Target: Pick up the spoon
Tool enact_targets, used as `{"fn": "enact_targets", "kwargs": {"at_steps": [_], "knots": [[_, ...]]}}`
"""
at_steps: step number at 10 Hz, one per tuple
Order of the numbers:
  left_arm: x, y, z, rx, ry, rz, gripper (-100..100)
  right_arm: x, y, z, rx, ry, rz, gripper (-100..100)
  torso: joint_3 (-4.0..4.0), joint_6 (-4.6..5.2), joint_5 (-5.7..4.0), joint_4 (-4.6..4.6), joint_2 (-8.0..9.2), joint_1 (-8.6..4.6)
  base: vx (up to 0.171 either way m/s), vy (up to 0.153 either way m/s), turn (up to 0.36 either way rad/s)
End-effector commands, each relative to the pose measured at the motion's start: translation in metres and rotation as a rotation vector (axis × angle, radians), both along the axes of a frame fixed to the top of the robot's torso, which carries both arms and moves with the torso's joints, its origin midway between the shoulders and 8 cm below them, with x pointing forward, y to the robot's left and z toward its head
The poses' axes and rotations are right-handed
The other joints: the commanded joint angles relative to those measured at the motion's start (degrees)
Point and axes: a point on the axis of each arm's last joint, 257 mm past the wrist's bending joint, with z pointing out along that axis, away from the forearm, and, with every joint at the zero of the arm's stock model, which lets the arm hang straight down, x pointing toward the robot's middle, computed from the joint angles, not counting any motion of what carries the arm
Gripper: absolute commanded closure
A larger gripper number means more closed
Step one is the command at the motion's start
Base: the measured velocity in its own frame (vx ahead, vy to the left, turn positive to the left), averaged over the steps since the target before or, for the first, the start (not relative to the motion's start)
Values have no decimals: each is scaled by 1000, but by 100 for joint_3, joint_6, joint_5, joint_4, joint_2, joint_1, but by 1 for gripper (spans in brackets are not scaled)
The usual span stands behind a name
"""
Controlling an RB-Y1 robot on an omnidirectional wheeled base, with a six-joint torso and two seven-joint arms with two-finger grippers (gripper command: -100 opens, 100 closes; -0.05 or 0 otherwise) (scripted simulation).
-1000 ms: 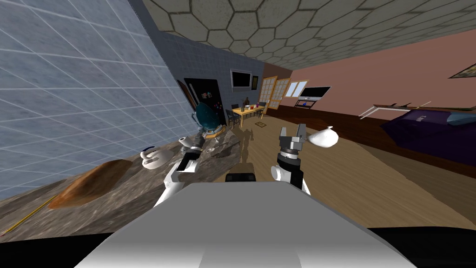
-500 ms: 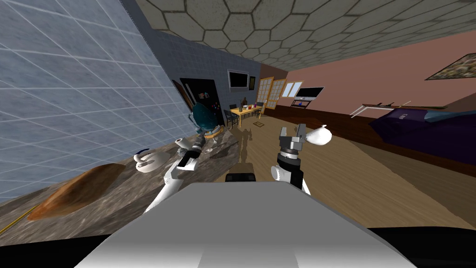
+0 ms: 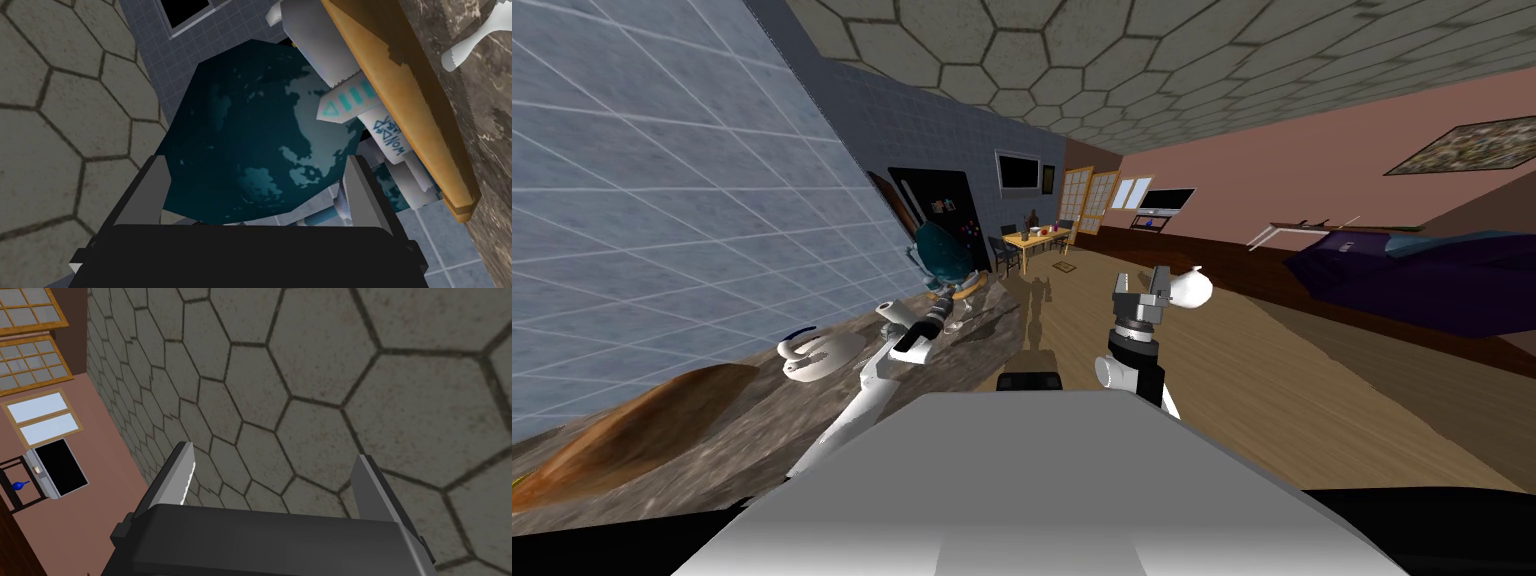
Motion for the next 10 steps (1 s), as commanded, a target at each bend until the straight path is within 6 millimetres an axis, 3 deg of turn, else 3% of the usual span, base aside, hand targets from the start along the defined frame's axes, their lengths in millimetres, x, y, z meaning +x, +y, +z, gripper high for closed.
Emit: {"fn": "enact_targets", "kwargs": {"at_steps": [1,8,10], "knots": [[2,11,-16,38,65,11,-100,0,0,0,0,0,0,0,0,0,0,0,0,0,25,-40,-65],[-3,51,-60,147,266,60,-100,0,0,0,0,0,0,0,-3,0,-2,-1,-6,-11,30,-48,-39],[-11,75,-80,213,369,83,-100,0,0,0,0,0,0,0,-6,0,-2,-2,-11,-9,65,-74,-60]]}}
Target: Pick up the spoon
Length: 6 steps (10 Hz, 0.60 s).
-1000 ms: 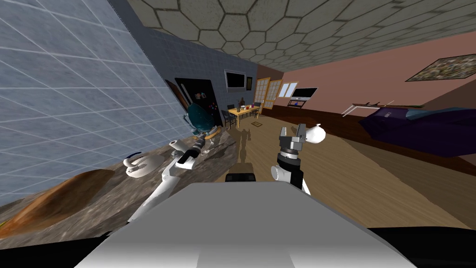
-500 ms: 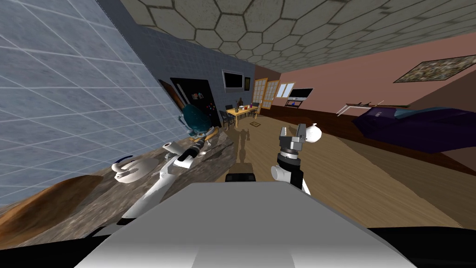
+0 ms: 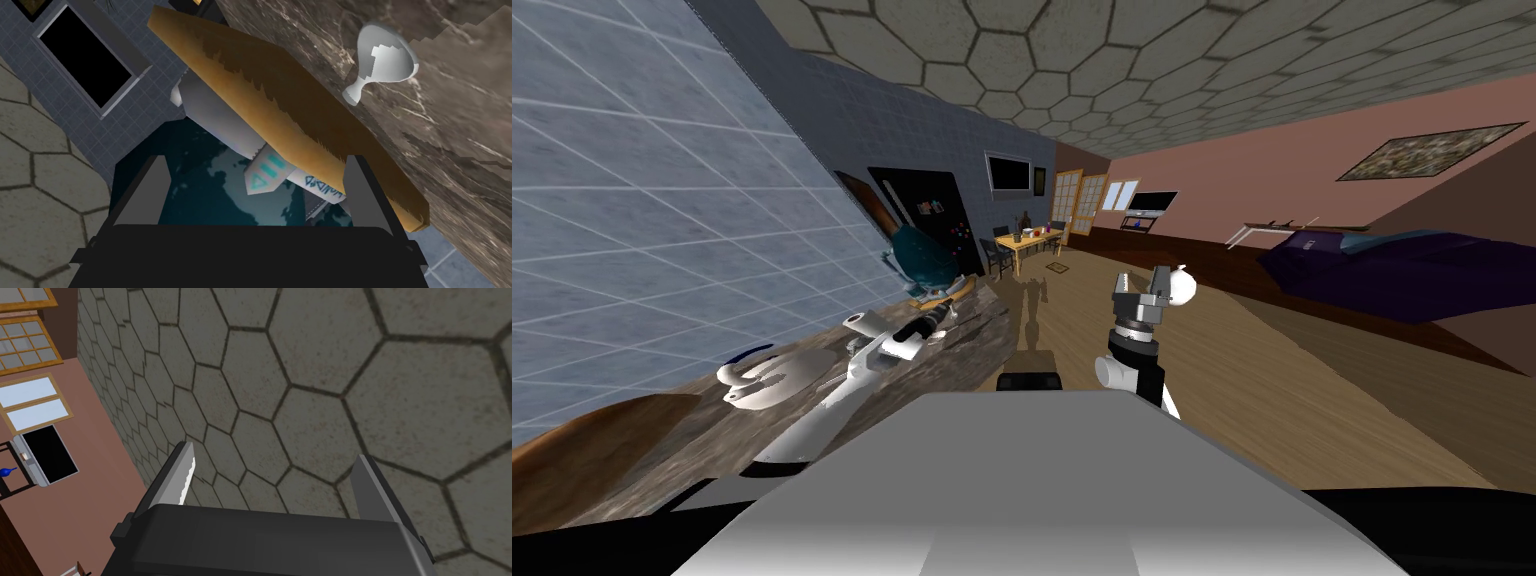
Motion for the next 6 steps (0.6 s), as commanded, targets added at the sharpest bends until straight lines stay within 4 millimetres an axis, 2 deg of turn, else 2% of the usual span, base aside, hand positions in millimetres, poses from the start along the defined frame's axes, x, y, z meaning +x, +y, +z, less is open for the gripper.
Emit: {"fn": "enact_targets", "kwargs": {"at_steps": [1,2,3,5,6], "knots": [[-6,13,-8,31,52,19,-100,0,0,0,0,0,0,0,0,0,0,0,0,0,61,-68,-13],[-12,26,-17,63,102,30,-100,0,0,0,0,0,0,0,2,-2,0,0,4,5,48,-69,-33],[-13,29,-18,70,111,37,-100,0,0,0,0,0,0,0,4,-1,1,1,8,5,36,-55,-12],[-28,57,-33,143,213,64,-100,0,0,0,0,0,0,0,5,-1,1,2,8,6,69,-87,-37],[-31,60,-35,145,226,74,-100,0,0,0,0,0,0,0,0,-1,-2,0,0,-5,74,-76,-7]]}}
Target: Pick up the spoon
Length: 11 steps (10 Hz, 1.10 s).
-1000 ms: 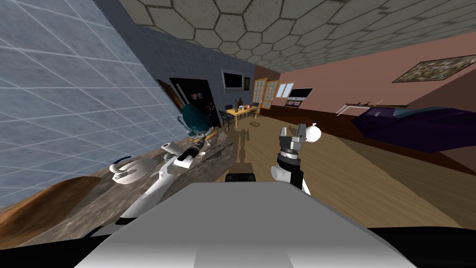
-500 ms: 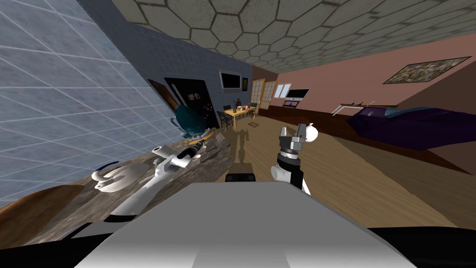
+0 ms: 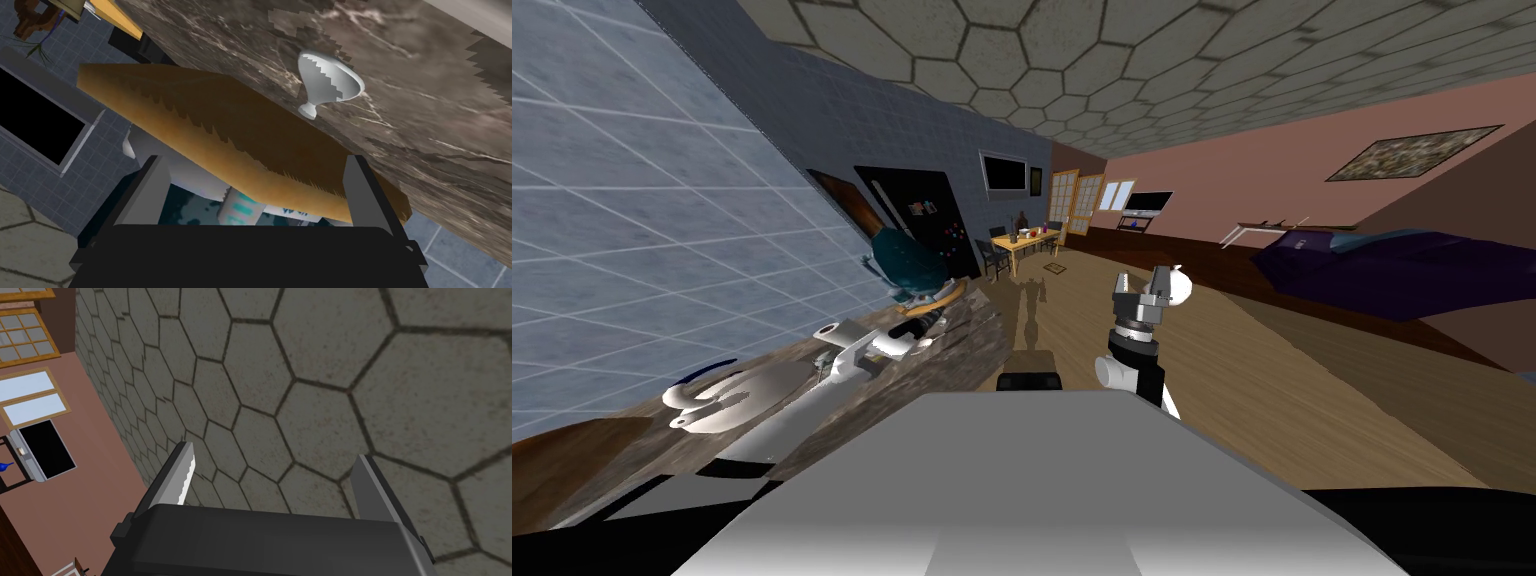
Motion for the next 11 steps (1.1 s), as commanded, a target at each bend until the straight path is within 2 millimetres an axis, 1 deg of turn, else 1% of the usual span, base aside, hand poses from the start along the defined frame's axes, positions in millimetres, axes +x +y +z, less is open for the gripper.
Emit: {"fn": "enact_targets", "kwargs": {"at_steps": [1,2,4,5,8,11], "knots": [[-12,16,-10,42,65,23,-100,0,0,0,0,0,0,0,0,0,0,0,0,0,75,-72,-17],[-13,17,-11,44,70,26,-100,0,0,0,0,0,0,0,0,1,0,0,-1,2,52,-50,-8],[-34,44,-23,108,167,59,-100,0,0,0,0,0,0,0,4,1,2,2,7,7,68,-78,-24],[-35,45,-23,110,171,63,-100,0,0,0,0,0,0,0,0,1,0,0,-1,-2,63,-72,0],[-66,79,-34,191,293,109,-100,0,0,0,0,0,0,0,-1,1,1,0,-2,6,83,-68,-14],[-91,104,-38,252,383,142,-100,0,0,0,0,0,0,0,-1,1,-1,0,-1,-4,82,-91,-5]]}}
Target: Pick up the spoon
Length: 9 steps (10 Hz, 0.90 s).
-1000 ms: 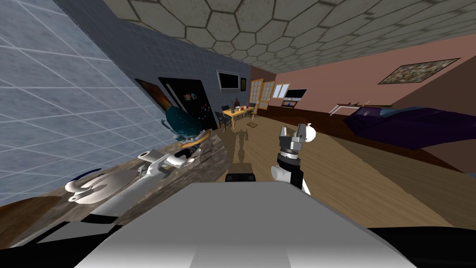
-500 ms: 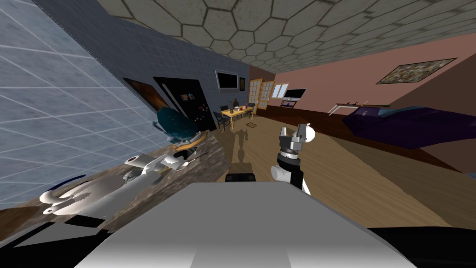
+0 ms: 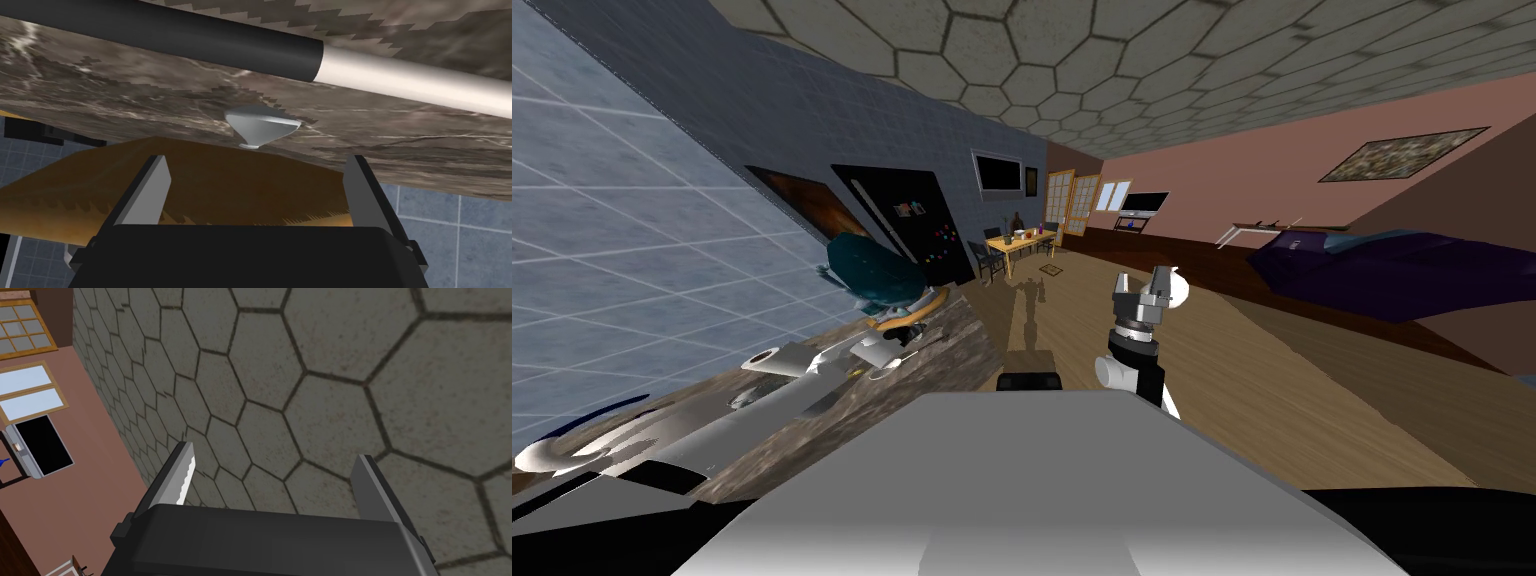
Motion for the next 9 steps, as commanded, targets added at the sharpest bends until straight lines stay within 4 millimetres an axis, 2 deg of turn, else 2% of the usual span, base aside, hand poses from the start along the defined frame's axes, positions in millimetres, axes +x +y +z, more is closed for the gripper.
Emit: {"fn": "enact_targets", "kwargs": {"at_steps": [1,2,3,6,8,9], "knots": [[0,0,0,0,0,0,-100,0,0,0,0,0,0,0,0,0,0,0,0,0,44,-37,6],[-1,1,0,3,5,3,0,0,0,0,0,0,0,0,7,0,3,2,13,15,8,-7,0],[-2,10,-5,3,2,32,-100,0,0,0,0,0,0,0,14,0,6,5,26,27,-37,28,-181],[-5,23,-12,2,1,80,-100,0,0,0,0,0,0,0,34,2,12,13,59,48,-75,42,-197],[-4,23,-13,2,1,83,-100,0,0,0,0,0,0,0,37,-2,12,14,64,52,-56,30,-74],[-4,24,-14,2,1,84,100,0,0,0,0,0,0,0,31,-4,11,12,52,44,-6,4,6]]}}
